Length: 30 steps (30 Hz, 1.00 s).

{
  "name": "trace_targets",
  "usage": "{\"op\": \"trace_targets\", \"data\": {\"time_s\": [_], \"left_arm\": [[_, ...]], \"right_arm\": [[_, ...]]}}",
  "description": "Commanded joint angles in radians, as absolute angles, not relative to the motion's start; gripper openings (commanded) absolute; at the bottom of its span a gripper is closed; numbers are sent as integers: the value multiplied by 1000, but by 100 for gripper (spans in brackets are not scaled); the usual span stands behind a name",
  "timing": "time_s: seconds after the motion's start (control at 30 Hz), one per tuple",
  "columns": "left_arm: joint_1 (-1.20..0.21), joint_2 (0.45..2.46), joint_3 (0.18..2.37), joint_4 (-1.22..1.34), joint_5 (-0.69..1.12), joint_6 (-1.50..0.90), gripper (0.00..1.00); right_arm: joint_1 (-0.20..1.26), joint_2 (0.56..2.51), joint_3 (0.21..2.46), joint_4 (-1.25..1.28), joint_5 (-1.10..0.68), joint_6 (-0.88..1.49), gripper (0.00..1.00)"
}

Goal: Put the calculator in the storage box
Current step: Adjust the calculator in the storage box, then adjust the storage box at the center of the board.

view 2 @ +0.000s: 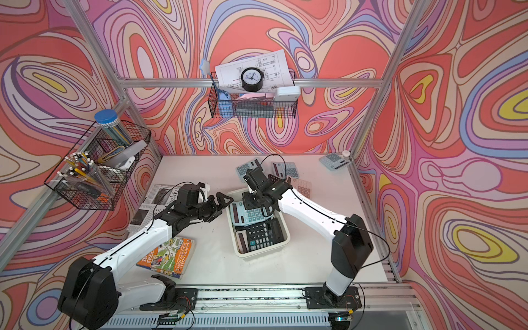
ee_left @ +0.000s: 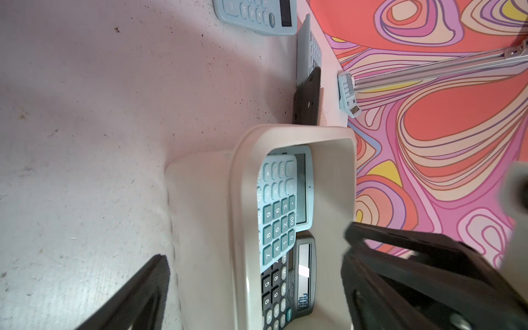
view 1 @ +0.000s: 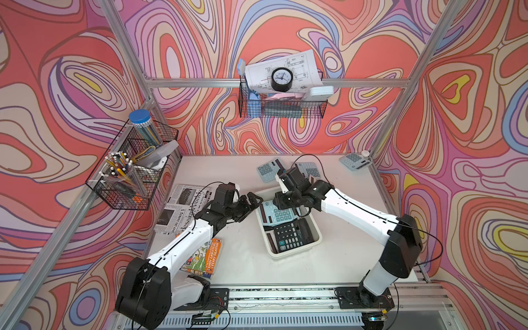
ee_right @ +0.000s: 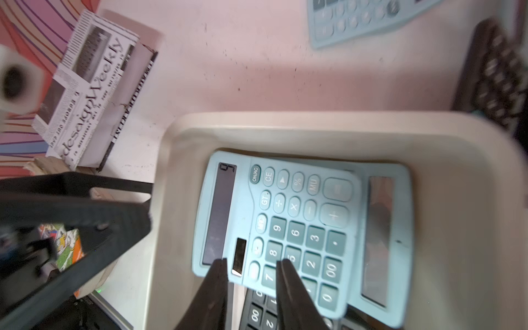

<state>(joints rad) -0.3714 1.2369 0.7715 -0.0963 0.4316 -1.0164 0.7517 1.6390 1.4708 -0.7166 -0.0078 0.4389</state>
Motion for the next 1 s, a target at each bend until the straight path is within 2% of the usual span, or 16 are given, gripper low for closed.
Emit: {"op": "trace_targets", "data": {"time_s": [0.0,0.07,0.2,0.4,0.63,0.97], "left_arm": [[-371,1203,766,-98,444,-1020,88],[-373,1169,742,-125,430,-1019,89],[-374,1102,708,-168,418,-1020,89],[-431,1074,675,-154,407,-1060,89],[-463,1162,676,-34,425,-1107,90],[-348,1252,797,-98,435,-1024,90]], "right_arm": [[717,1572,1432,-796,85,446,39],[680,1531,1389,-807,90,451,51],[579,1459,1272,-785,13,465,65],[528,1394,1124,-702,-123,466,68],[530,1363,1002,-501,-417,548,67],[544,1384,957,-279,-561,705,66]]}}
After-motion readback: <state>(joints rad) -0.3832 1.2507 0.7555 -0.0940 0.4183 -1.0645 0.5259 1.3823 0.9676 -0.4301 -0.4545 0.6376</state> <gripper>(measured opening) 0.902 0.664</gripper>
